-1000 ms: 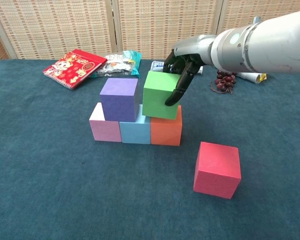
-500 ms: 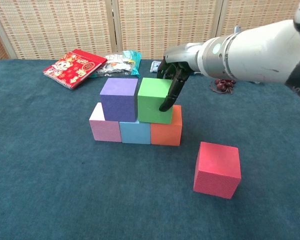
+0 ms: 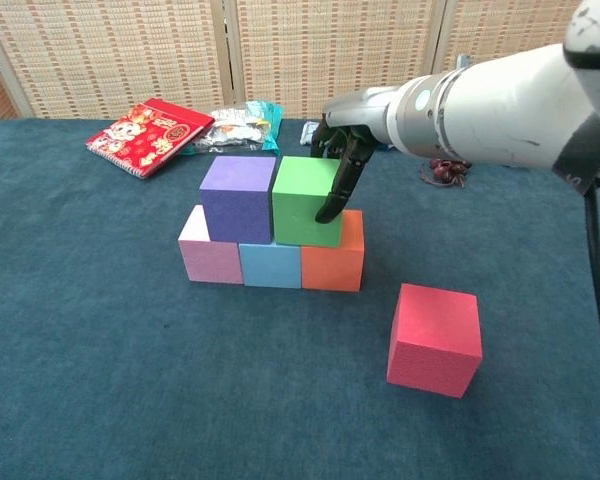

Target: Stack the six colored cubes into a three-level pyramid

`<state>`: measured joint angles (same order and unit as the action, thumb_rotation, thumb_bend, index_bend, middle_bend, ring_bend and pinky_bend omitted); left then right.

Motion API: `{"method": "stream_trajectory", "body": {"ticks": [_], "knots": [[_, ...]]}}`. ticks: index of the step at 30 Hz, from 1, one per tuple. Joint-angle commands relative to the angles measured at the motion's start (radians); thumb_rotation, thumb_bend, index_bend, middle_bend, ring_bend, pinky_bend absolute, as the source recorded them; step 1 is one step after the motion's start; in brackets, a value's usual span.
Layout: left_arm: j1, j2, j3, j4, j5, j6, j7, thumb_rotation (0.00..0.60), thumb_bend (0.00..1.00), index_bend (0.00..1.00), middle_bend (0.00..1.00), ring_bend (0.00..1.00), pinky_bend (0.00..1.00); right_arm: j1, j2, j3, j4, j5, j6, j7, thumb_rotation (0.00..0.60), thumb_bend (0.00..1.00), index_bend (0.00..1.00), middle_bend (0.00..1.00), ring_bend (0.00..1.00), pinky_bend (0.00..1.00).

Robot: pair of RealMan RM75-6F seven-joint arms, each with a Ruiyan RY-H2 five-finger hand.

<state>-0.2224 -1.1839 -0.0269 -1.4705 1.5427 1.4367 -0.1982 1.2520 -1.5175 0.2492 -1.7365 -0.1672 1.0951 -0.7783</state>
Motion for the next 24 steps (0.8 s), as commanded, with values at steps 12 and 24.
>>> {"method": "stream_trajectory", "body": {"ticks": [12, 24], "knots": [[0.001, -0.002, -0.003, 0.004, 0.001, -0.008, -0.008, 0.6, 0.33, 0.15, 0.06, 0.03, 0.13, 0.001, -0.011, 0.01, 0.012, 0.007, -0.003, -0.017, 0.6, 0.3, 0.55, 0.47, 0.29, 0.17], [0.002, -0.003, -0.003, 0.009, 0.0, -0.014, -0.013, 0.6, 0.33, 0.15, 0.06, 0.03, 0.13, 0.002, -0.019, 0.017, 0.019, 0.012, -0.004, -0.023, 0.6, 0.3, 0.55, 0.47, 0.29, 0.16]]}}
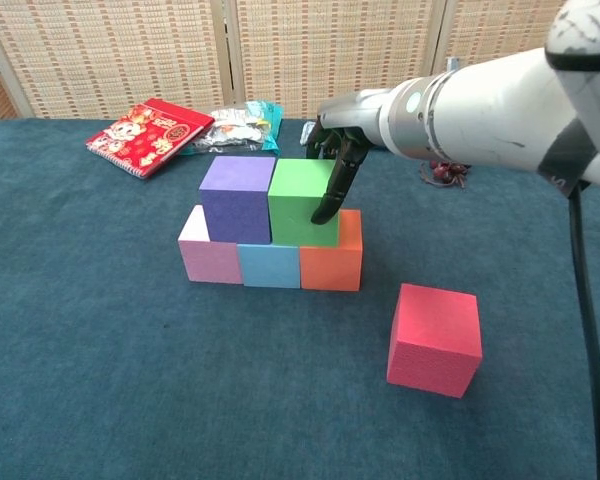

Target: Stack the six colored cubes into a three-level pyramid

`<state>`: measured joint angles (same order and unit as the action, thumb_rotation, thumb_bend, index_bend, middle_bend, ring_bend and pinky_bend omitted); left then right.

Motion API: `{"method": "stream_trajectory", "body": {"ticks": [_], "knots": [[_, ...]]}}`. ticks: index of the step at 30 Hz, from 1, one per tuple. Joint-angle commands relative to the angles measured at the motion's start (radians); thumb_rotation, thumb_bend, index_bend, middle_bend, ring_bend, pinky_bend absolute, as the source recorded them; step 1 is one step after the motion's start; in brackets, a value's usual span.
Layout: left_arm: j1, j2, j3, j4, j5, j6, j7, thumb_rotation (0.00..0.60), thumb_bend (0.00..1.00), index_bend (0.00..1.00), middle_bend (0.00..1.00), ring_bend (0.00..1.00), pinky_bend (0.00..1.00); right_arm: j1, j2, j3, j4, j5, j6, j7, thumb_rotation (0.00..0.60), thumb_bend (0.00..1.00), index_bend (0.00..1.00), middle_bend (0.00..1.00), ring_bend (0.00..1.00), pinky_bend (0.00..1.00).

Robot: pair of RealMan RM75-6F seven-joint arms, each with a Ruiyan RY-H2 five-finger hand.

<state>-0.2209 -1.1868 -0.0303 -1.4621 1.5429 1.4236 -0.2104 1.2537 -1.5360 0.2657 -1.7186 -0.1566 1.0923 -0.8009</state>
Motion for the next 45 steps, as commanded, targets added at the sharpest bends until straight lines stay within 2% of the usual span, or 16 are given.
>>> {"method": "stream_trajectory", "body": {"ticks": [1, 6, 14, 28, 35, 38, 45], "knots": [[0.0, 0.0, 0.0, 0.001, 0.0, -0.001, -0.002, 0.6, 0.33, 0.15, 0.06, 0.03, 0.13, 0.0, -0.002, 0.001, 0.003, 0.003, -0.003, -0.002, 0.6, 0.3, 0.54, 0.47, 0.29, 0.16], [0.003, 0.0, -0.001, 0.002, -0.003, -0.001, -0.004, 0.6, 0.33, 0.15, 0.06, 0.03, 0.13, 0.002, -0.007, 0.003, 0.01, 0.005, -0.006, -0.006, 0.6, 0.3, 0.53, 0.47, 0.29, 0.16], [0.003, -0.004, -0.001, 0.005, -0.002, -0.004, -0.006, 0.6, 0.33, 0.15, 0.06, 0.03, 0.13, 0.001, -0.003, -0.004, 0.0, 0.006, -0.01, -0.018, 0.6, 0.3, 0.39, 0.46, 0.26, 0.12], [0.002, -0.008, -0.002, 0.011, 0.001, -0.007, -0.008, 0.6, 0.33, 0.15, 0.05, 0.02, 0.13, -0.007, 0.005, -0.003, -0.021, 0.005, 0.0, -0.018, 0.6, 0.3, 0.25, 0.4, 0.23, 0.08], [0.001, -0.008, -0.001, 0.012, 0.002, -0.01, -0.011, 0.6, 0.33, 0.15, 0.05, 0.02, 0.13, -0.037, 0.068, -0.01, -0.087, -0.015, -0.013, 0.005, 0.6, 0.3, 0.01, 0.27, 0.14, 0.03], [0.001, -0.008, -0.001, 0.01, 0.003, -0.011, -0.007, 0.6, 0.33, 0.15, 0.05, 0.02, 0.13, -0.051, 0.104, -0.017, -0.115, -0.023, -0.028, 0.015, 0.6, 0.3, 0.0, 0.22, 0.11, 0.01], [-0.002, -0.007, -0.001, 0.006, 0.0, -0.019, -0.002, 0.6, 0.33, 0.15, 0.05, 0.02, 0.13, -0.081, 0.205, -0.044, -0.176, -0.035, -0.057, 0.037, 0.6, 0.3, 0.0, 0.21, 0.09, 0.01]]}}
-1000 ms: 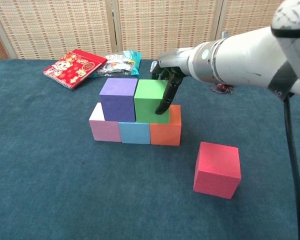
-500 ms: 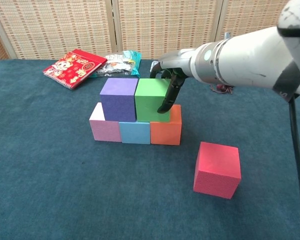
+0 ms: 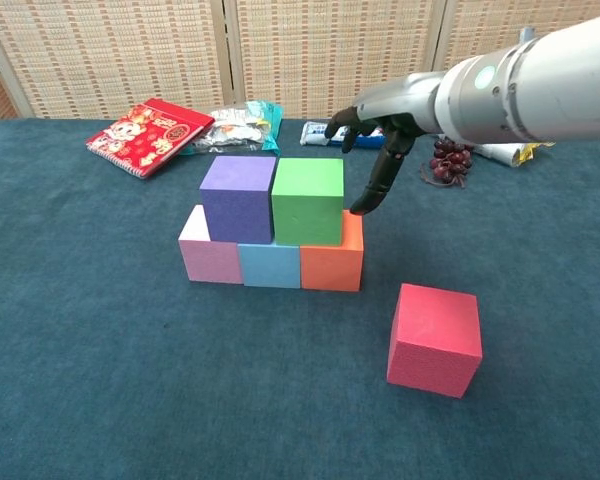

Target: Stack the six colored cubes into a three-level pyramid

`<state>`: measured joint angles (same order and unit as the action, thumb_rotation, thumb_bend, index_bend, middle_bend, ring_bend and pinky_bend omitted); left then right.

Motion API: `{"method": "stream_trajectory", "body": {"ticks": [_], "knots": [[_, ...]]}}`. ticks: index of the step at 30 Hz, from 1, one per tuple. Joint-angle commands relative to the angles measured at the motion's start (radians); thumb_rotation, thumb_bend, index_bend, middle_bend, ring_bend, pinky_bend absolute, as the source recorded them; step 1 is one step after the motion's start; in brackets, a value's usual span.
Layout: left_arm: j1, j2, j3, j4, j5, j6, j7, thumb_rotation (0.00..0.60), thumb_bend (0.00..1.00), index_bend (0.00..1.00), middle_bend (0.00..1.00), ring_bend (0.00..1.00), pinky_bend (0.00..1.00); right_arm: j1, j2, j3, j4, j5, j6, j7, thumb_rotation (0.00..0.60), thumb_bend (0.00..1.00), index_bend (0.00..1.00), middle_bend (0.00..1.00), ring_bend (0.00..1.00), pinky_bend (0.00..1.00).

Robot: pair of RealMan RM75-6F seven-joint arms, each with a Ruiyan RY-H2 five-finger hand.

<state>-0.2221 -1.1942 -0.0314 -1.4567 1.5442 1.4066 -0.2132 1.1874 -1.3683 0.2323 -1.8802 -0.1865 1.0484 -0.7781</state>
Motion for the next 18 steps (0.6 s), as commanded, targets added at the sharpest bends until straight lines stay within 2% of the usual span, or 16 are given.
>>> {"method": "stream_trajectory", "body": {"ticks": [1, 5, 12, 18], "knots": [[-0.001, -0.001, 0.001, 0.001, -0.003, -0.004, 0.0, 0.6, 0.33, 0.15, 0.05, 0.02, 0.13, -0.017, 0.045, -0.011, -0.011, -0.006, -0.014, 0.019, 0.6, 0.3, 0.0, 0.21, 0.09, 0.01], [-0.003, -0.001, -0.002, -0.003, -0.006, -0.008, -0.002, 0.6, 0.33, 0.15, 0.05, 0.02, 0.13, -0.019, 0.045, -0.012, 0.027, -0.004, -0.029, 0.04, 0.6, 0.3, 0.0, 0.2, 0.08, 0.01], [-0.006, 0.001, -0.004, -0.009, -0.013, -0.017, 0.009, 0.6, 0.33, 0.15, 0.05, 0.02, 0.13, 0.001, -0.023, -0.018, 0.122, -0.008, -0.066, 0.057, 0.6, 0.3, 0.0, 0.19, 0.06, 0.01], [-0.005, 0.001, -0.005, -0.01, -0.019, -0.021, 0.009, 0.6, 0.33, 0.15, 0.05, 0.02, 0.13, 0.015, -0.064, -0.022, 0.156, -0.017, -0.072, 0.062, 0.6, 0.3, 0.0, 0.18, 0.05, 0.01]]}}
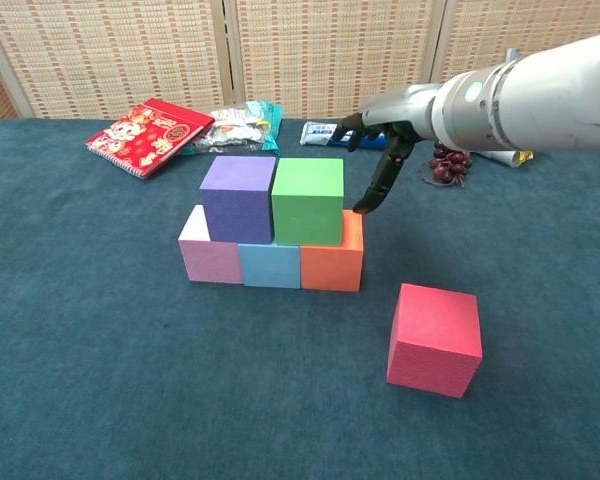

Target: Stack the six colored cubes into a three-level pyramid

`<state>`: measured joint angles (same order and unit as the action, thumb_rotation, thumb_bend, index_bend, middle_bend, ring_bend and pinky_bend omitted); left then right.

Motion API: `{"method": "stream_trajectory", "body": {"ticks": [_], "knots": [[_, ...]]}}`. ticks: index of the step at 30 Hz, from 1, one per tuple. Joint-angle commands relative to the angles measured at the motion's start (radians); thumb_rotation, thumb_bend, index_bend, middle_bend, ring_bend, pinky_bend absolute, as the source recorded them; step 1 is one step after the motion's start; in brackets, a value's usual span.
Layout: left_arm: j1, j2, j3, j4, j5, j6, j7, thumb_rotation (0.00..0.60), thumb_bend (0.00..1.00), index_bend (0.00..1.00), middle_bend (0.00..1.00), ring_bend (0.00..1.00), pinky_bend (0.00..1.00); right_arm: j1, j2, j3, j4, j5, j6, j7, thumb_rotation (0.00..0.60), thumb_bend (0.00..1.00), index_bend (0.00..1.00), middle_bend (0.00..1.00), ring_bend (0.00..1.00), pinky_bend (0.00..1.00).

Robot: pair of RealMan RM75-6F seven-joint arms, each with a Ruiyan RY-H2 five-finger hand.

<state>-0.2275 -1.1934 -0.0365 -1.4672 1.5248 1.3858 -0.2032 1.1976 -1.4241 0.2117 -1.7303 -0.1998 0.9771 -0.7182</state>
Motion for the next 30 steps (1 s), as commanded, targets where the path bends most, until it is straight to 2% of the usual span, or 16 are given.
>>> {"method": "stream_trajectory", "body": {"ticks": [1, 30], "knots": [[0.001, -0.001, 0.0, 0.001, 0.0, 0.0, -0.002, 0.6, 0.33, 0.15, 0.05, 0.02, 0.13, 0.006, -0.012, -0.001, 0.008, -0.006, 0.001, 0.004, 0.6, 0.3, 0.0, 0.18, 0.04, 0.01], [0.003, -0.016, 0.004, 0.035, 0.003, -0.001, -0.033, 0.6, 0.33, 0.15, 0.05, 0.02, 0.13, 0.016, -0.032, -0.006, -0.001, -0.007, 0.03, 0.002, 0.6, 0.3, 0.0, 0.19, 0.04, 0.01]]}}
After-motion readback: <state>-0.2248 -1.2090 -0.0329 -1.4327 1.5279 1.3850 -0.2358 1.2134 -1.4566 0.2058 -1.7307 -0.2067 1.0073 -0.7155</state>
